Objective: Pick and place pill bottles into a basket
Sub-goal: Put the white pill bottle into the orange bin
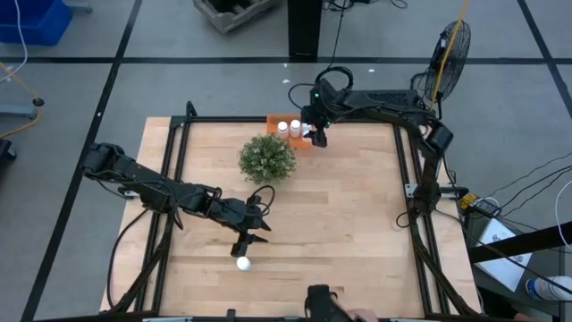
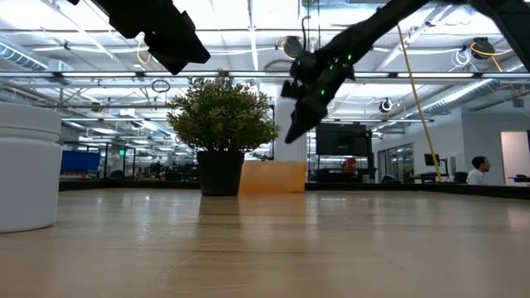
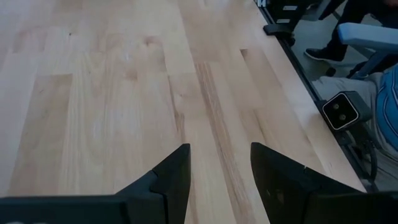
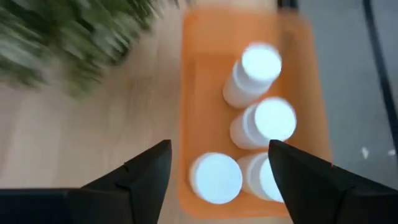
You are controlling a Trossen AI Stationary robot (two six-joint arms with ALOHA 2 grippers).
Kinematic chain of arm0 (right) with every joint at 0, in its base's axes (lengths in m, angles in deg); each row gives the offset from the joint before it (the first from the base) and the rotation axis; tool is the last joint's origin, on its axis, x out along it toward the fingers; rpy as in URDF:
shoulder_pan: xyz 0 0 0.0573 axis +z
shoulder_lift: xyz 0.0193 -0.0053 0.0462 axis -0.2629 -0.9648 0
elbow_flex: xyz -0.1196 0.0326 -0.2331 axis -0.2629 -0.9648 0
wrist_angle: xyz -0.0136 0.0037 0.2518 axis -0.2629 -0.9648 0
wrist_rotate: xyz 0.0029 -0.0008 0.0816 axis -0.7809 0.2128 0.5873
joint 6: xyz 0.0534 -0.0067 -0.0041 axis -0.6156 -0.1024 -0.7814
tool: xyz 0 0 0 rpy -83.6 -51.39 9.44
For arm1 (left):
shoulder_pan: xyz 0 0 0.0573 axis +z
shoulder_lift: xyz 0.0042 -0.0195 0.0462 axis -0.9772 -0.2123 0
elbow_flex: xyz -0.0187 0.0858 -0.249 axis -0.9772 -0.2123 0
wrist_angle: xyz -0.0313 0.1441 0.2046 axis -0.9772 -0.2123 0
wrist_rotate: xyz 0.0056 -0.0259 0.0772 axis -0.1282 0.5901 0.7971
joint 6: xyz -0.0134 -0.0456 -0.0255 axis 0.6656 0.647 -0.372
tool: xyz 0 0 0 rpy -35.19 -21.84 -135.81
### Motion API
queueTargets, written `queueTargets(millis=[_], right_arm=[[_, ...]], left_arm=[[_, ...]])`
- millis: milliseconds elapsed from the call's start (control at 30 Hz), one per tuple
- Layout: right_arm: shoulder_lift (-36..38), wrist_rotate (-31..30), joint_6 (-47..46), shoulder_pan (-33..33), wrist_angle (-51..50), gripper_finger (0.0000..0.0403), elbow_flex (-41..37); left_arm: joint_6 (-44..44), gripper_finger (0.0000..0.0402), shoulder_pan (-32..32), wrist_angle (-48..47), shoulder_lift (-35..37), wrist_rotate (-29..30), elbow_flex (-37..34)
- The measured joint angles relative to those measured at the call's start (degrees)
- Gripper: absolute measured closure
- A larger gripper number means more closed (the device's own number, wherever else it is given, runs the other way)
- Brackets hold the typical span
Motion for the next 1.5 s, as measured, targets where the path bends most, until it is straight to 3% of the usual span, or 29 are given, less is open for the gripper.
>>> queueTargets(millis=[267, 367, 433, 533, 700, 967, 1167, 1333, 1500], right_arm=[[11.8, 0.2, -5.5, 5.1, -6.3, 0.0136, 0.0], [15.1, 0.4, -8.1, 7.5, -11.0, 0.0136, 0.0], [16.5, 0.5, -10.0, 8.8, -14.1, 0.0136, 0.0], [17.8, 2.2, -13.6, 10.7, -17.8, 0.0136, 0.0], [18.5, 9.0, -18.2, 14.9, -23.9, 0.0136, 0.0], [18.5, 6.1, -19.5, 20.4, -27.3, 0.0138, 0.0], [18.5, 2.8, -19.5, 20.2, -26.6, 0.0138, 0.0], [18.5, -7.5, -19.4, 19.7, -23.0, 0.0137, 0.0], [18.5, -7.4, -20.5, 17.8, -19.0, 0.0138, 0.0]], left_arm=[[0.9, 0.0229, -0.9, -5.1, 0.0, -0.5, 0.0], [2.2, 0.0229, -3.2, -11.6, 0.0, 0.3, 2.2], [2.6, 0.0229, -5.6, -18.7, 0.0, 4.1, 5.3], [2.9, 0.0229, -8.8, -27.7, 0.0, 10.1, 9.7], [5.5, 0.0229, -11.6, -31.9, 0.0, 10.2, 12.9], [5.0, 0.0227, -15.6, -31.8, -0.4, 11.4, 13.2], [4.4, 0.0179, -15.7, -33.8, -4.9, 1.5, 15.0], [0.9, 0.0123, -15.9, -42.3, -9.0, 3.5, 18.9], [0.8, 0.0089, -17.5, -46.4, -13.5, 5.6, 22.4]])
